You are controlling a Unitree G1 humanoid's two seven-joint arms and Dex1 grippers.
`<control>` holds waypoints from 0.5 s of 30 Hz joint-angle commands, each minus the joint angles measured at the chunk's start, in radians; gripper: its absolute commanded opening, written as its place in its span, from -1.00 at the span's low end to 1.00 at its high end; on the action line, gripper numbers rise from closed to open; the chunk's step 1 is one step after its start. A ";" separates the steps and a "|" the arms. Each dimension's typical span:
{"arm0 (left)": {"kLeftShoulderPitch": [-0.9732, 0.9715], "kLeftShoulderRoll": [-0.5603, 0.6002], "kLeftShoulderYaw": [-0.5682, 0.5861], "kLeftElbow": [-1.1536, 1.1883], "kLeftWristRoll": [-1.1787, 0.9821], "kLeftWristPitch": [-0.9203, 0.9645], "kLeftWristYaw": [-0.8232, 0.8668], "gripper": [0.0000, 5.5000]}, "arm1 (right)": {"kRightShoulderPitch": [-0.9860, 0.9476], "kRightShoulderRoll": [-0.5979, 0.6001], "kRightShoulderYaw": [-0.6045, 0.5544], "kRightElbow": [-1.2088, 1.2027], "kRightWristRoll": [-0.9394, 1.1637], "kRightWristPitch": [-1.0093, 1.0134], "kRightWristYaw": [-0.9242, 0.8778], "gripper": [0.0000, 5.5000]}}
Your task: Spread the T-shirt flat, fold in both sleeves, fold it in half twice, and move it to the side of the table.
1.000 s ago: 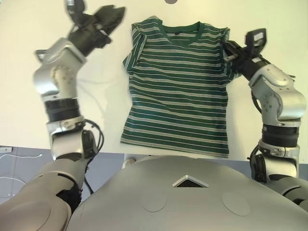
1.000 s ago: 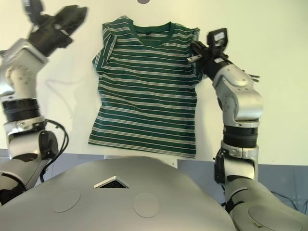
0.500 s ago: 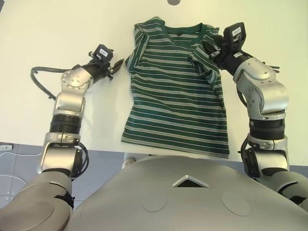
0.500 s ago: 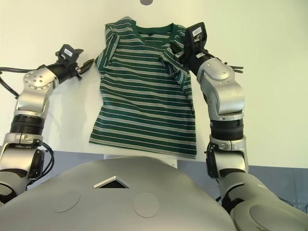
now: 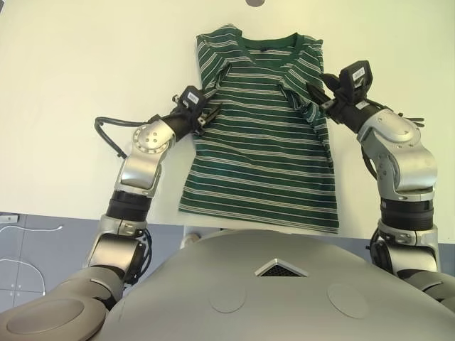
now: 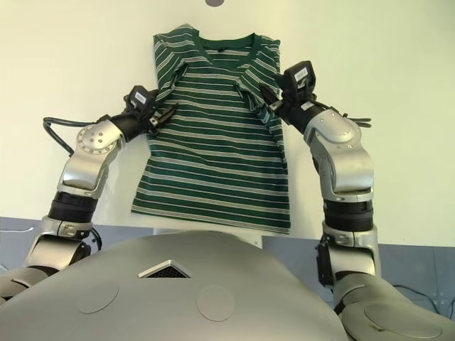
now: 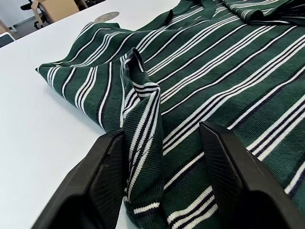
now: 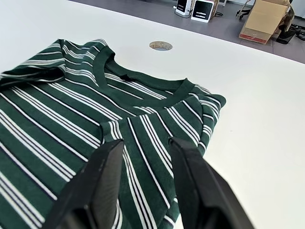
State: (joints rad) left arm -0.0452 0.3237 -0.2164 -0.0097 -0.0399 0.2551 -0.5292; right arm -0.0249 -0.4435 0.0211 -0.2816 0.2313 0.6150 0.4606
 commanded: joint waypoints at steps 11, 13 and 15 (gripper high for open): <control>0.006 -0.005 0.072 -0.275 -0.211 0.055 -0.093 -0.09 | 0.042 -0.027 -0.016 0.023 -0.006 -0.060 0.027 -0.36; -0.034 -0.005 0.208 -0.274 -0.303 0.018 -0.077 -0.09 | 0.043 -0.028 -0.035 0.042 -0.005 -0.085 0.026 -0.36; -0.036 0.002 0.243 -0.187 -0.273 -0.008 -0.039 -0.09 | 0.036 -0.013 -0.062 0.069 -0.004 -0.106 0.008 -0.36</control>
State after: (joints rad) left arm -0.0794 0.3170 0.0029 -0.2767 -0.3432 0.2608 -0.6050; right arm 0.0137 -0.4624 -0.0075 -0.2420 0.2299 0.5284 0.4882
